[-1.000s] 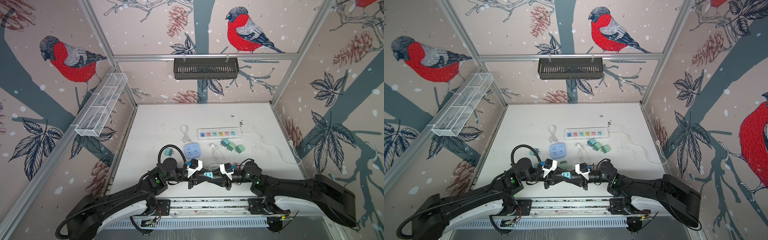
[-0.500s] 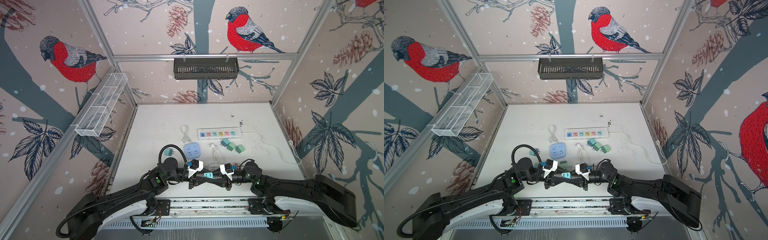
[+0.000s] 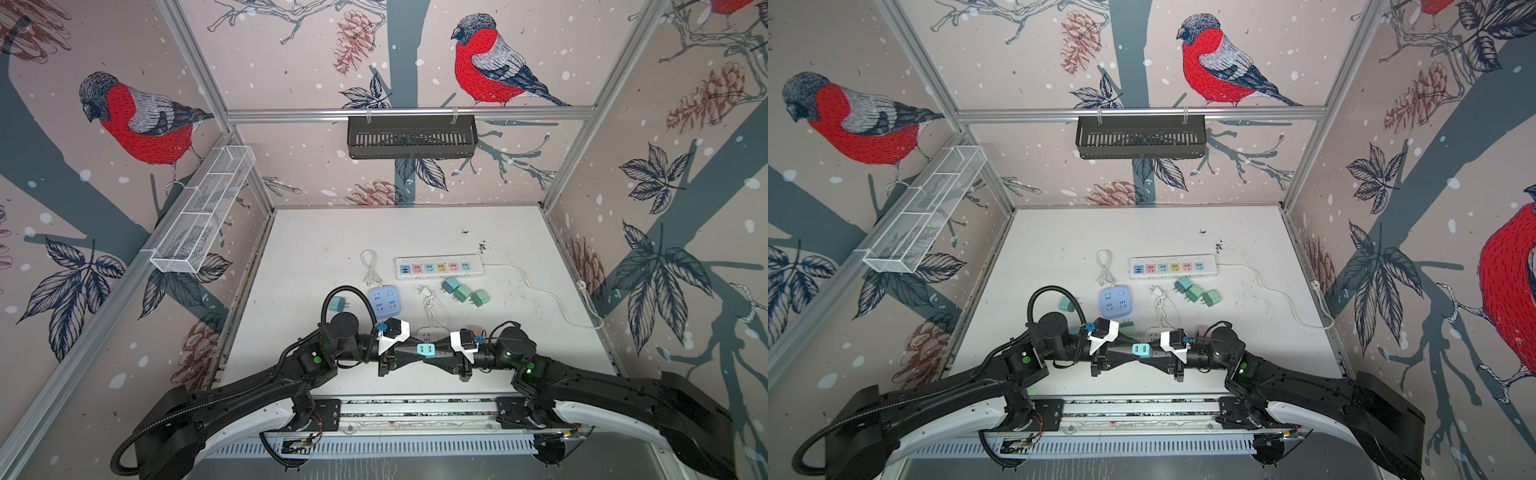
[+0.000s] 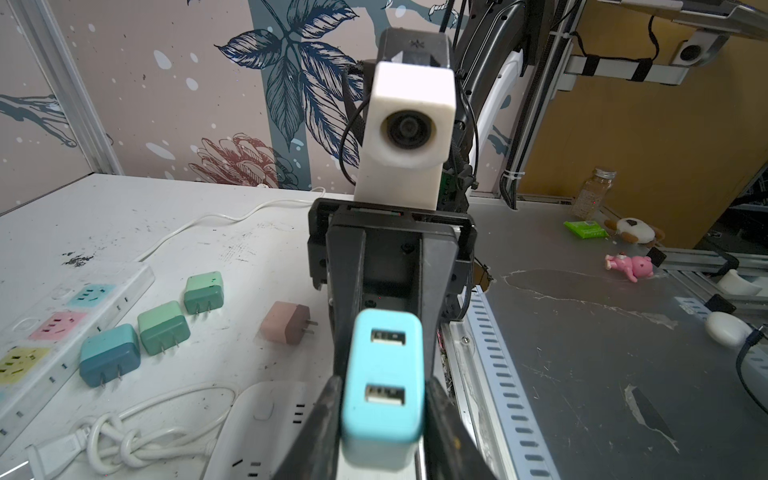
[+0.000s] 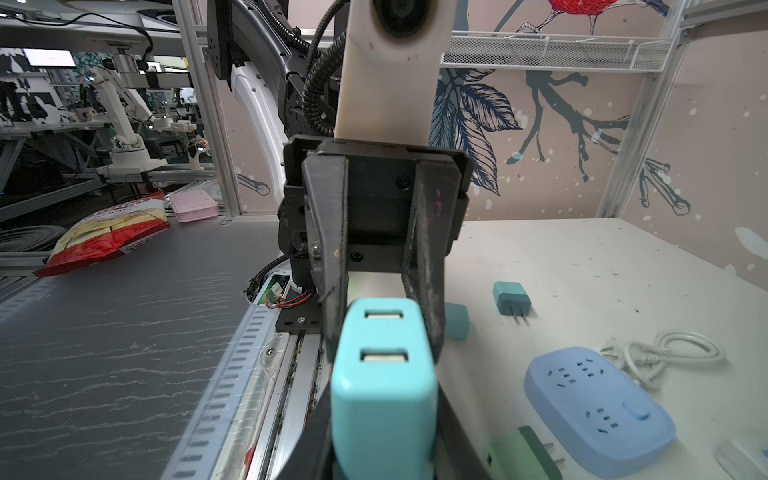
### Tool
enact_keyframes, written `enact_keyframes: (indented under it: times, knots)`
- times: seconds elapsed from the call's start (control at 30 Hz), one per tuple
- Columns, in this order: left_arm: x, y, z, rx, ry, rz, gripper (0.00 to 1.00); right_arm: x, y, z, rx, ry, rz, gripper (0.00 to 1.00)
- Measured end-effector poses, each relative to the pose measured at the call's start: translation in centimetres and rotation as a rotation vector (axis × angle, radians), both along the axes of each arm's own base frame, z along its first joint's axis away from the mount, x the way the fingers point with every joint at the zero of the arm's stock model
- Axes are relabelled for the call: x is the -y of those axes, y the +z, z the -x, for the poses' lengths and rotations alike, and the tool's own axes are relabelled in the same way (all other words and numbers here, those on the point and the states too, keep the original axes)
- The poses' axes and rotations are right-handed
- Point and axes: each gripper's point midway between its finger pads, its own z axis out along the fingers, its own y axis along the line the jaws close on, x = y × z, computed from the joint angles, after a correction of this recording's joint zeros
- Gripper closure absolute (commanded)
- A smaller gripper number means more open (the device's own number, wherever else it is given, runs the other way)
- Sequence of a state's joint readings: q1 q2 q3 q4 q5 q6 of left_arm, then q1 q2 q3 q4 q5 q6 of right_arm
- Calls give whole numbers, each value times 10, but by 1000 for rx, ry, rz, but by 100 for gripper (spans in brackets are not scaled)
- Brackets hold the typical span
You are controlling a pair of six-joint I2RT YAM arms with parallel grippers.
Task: Insert the plug
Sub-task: 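Close the left gripper on the teal adapter held by the right gripper, then open the right gripper and pull it back while the left gripper holds the teal adapter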
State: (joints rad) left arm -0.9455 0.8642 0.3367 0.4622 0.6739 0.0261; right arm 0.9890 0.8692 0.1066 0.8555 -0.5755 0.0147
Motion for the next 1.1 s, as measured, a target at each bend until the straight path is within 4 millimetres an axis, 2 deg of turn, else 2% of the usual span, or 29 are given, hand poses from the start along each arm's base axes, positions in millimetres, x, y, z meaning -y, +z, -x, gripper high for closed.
enact_keyframes:
  times: [0.23, 0.37, 0.53, 0.6, 0.63, 0.67, 0.7, 0.77, 0.83, 0.93, 1.1]
  knots:
    - [4, -5, 3, -19, -29, -19, 62, -2, -4, 0, -1, 10, 17, 98]
    - [10, -4, 2, -24, -40, -26, 71, -6, -7, 1, -16, 32, 34, 98]
    - [12, -6, 1, -21, -44, -38, 90, -6, -9, 1, -39, 40, 40, 97]
    - [12, -6, 1, -14, -45, -38, 99, -6, -9, 1, -42, 41, 40, 90]
    - [13, -7, 1, -13, -46, -38, 100, -6, -9, 2, -41, 42, 40, 79]
    - [13, -7, 1, -13, -46, -38, 100, -6, -9, 2, -42, 43, 40, 60]
    - [13, -7, 1, -12, -45, -38, 100, -6, -9, 2, -43, 43, 40, 47]
    - [14, -5, 4, -12, -55, -36, 100, -7, -6, -1, -55, 23, 33, 34]
    - [15, -1, 3, -6, -51, -31, 100, -5, -2, -10, -47, -26, 20, 26]
    - [17, 2, -14, -10, 46, -52, 100, 0, 6, -28, -45, -121, -3, 21]
    - [10, -13, -37, -10, 192, -91, 100, 24, 7, -62, -103, -286, -37, 15]
